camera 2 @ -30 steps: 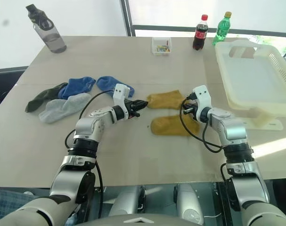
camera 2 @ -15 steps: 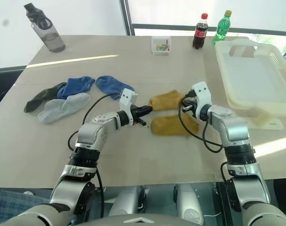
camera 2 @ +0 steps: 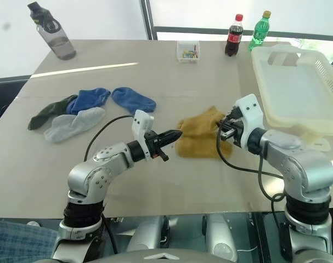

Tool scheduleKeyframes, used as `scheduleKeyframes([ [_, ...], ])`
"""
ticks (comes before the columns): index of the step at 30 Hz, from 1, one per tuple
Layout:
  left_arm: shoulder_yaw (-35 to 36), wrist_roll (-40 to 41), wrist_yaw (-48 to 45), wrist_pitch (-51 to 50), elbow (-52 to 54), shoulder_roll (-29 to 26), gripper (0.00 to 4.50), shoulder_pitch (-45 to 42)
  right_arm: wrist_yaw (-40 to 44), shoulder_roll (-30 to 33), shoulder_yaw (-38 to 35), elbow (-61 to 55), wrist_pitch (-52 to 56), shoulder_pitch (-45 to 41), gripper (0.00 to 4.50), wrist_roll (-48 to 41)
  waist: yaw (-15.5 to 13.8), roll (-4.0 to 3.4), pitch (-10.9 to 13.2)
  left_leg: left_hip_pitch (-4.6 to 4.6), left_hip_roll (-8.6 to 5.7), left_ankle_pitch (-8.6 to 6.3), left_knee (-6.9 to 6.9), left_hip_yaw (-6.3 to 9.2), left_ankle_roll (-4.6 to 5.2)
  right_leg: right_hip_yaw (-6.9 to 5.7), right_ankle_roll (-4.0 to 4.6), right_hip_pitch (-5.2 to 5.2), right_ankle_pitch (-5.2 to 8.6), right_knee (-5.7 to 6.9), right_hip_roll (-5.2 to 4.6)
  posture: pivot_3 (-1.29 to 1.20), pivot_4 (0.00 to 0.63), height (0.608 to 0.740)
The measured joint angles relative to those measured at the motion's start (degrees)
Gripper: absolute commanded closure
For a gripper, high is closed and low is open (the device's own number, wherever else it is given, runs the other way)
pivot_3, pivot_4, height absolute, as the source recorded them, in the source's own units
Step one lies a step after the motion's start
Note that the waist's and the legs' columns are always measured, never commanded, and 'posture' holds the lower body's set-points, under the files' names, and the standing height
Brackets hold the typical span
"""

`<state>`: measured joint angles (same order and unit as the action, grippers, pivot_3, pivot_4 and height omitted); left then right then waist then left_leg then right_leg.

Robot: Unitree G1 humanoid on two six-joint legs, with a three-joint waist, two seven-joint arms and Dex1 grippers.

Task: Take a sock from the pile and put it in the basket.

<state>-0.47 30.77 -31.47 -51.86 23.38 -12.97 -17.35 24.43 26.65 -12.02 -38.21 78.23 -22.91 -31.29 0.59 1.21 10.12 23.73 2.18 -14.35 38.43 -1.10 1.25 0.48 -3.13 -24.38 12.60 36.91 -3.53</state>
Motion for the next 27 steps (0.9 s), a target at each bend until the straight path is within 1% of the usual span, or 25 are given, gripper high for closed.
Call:
scheduleKeyframes([
  [4, 0.3, 2.6, 0.7, -0.4, 1.4, 0.1, 4.27, 0.5, -1.0, -0.4, -3.8, -5.4, 6.8, 0.1, 4.50, -3.0, 0.1, 0.01, 0.0, -0.03, 0.00, 0.00, 0.03, -0.01, 0.00, 0.02, 0.00, 0.01, 0.00, 0.03, 0.02, 0.00, 0.150, 0.740],
  [9, 0.3, 4.9, 1.4, -1.7, 2.1, -0.4, 4.27, 2.1, -2.8, -1.1, -5.0, -6.1, 8.7, 2.0, 4.50, -3.0, 0.1, 0.00, 0.0, 0.00, 0.00, 0.00, 0.01, 0.00, 0.00, 0.02, 0.00, -0.01, 0.00, 0.02, 0.03, 0.00, 0.150, 0.740],
  [13, 0.5, 4.4, 2.9, -1.7, -2.2, -1.0, 4.27, 1.8, -3.8, -2.5, -5.1, -5.9, 9.2, 2.2, 4.50, -3.1, 0.1, 0.00, 0.0, -0.02, -0.01, 0.00, 0.03, -0.01, 0.01, 0.04, 0.00, -0.01, 0.00, 0.03, 0.04, 0.00, 0.150, 0.740],
  [16, 0.4, 4.2, 2.3, -1.4, -5.3, -3.0, 4.27, 1.8, -3.7, -3.0, -6.3, -6.0, 10.8, 2.2, 4.50, -3.7, 0.1, 0.00, 0.0, -0.02, 0.00, 0.00, 0.02, 0.00, 0.01, 0.03, 0.00, -0.02, 0.00, 0.03, 0.04, 0.00, 0.150, 0.740],
  [18, 0.5, 4.1, 2.0, -1.0, -6.8, -3.1, 4.27, 1.5, -3.8, -2.7, -6.9, -6.0, 11.1, 2.5, 4.50, -3.7, 0.0, -0.01, 0.0, -0.01, 0.00, 0.00, 0.01, -0.01, 0.01, 0.03, 0.01, -0.01, 0.00, 0.03, 0.04, 0.00, 0.150, 0.740],
  [20, 1.4, 4.3, 2.6, -0.9, -10.6, -1.7, 4.27, -0.1, -3.8, -2.6, -6.9, -6.0, 11.2, 3.0, 4.50, -3.7, -0.2, 0.00, 0.0, 0.01, -0.01, 0.00, 0.03, 0.00, 0.01, 0.01, 0.00, -0.01, 0.00, 0.02, 0.03, 0.00, 0.150, 0.740],
  [24, 5.9, 6.8, 5.1, -2.0, -18.5, 3.3, 4.27, -6.2, -4.2, -2.7, -6.8, -6.0, 11.2, 3.3, 4.50, -3.7, -0.1, 0.00, 0.0, 0.01, -0.03, 0.00, 0.06, 0.00, 0.01, 0.03, -0.01, 0.00, -0.01, 0.02, 0.03, 0.00, 0.150, 0.740],
  [27, 7.3, 8.7, 5.7, -3.3, -20.8, 4.8, 4.27, -8.9, -4.7, -2.9, -6.6, -6.0, 11.1, 3.3, 4.50, -3.6, 0.1, 0.00, 0.0, 0.01, -0.03, 0.00, 0.04, 0.01, 0.01, 0.03, -0.01, 0.00, -0.01, 0.03, 0.04, 0.00, 0.150, 0.740],
])
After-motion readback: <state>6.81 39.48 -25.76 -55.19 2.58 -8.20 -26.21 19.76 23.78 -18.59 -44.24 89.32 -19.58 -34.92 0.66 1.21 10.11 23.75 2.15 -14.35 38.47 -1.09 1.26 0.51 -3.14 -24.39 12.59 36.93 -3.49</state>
